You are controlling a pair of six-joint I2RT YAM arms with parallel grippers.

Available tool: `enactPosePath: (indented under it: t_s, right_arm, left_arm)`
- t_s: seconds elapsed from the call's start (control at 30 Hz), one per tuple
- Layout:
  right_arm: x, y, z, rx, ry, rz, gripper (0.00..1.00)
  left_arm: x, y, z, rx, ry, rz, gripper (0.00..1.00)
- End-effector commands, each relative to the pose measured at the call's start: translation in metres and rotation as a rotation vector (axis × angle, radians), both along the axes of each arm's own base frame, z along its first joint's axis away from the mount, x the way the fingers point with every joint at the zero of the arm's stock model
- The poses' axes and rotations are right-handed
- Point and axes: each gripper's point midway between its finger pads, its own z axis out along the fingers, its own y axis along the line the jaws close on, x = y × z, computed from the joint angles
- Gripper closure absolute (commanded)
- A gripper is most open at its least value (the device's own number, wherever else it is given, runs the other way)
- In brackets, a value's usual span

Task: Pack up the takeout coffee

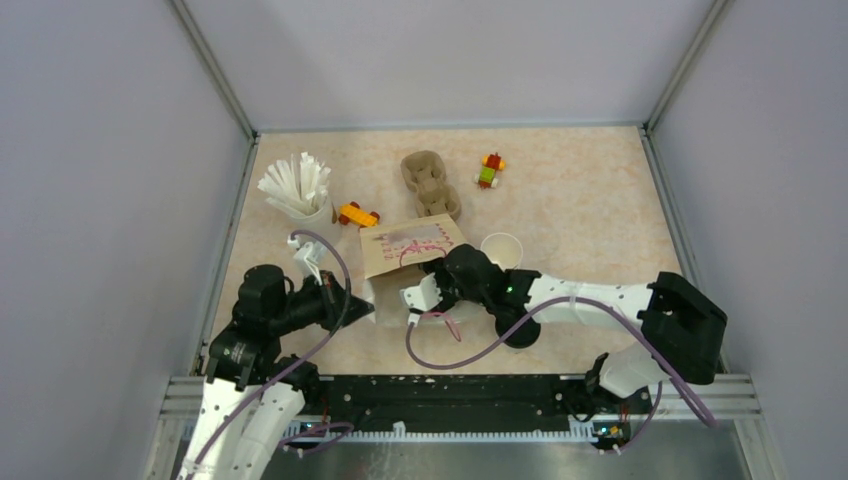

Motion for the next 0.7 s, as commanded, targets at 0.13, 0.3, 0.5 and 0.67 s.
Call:
enactPosePath:
  t_s: [0.13,0.3,0.5,0.67]
  right_arm:
    - [0.0075,-0.0267,-0.0372,-0.109,0.058,-0.071,0.34]
    - [0.0099,-0.0226,-0.0391,-0.108,0.062,-0.070,0.34]
    - [0.0115,-0.0229,-0.0401,-0.108,0.066,-0.084,0.32]
    - [0.0130,-0.0234,-0.0386,-0.105,0.065,-0.084,0.31]
  left_arm:
    - [0.0008,-0.0043,0.0086,-0.027,-0.036,-0.028,1.00]
    - [0.0023,-0.0057,0.0109,-0.030,-0.041,-0.036,1.00]
    - [0.0018,-0.0065,0.0106,-0.033,-0.036,-0.042,1.00]
    - [0.0032,-0.0074,0.0118,-0.036,-0.039,-0.046,1.00]
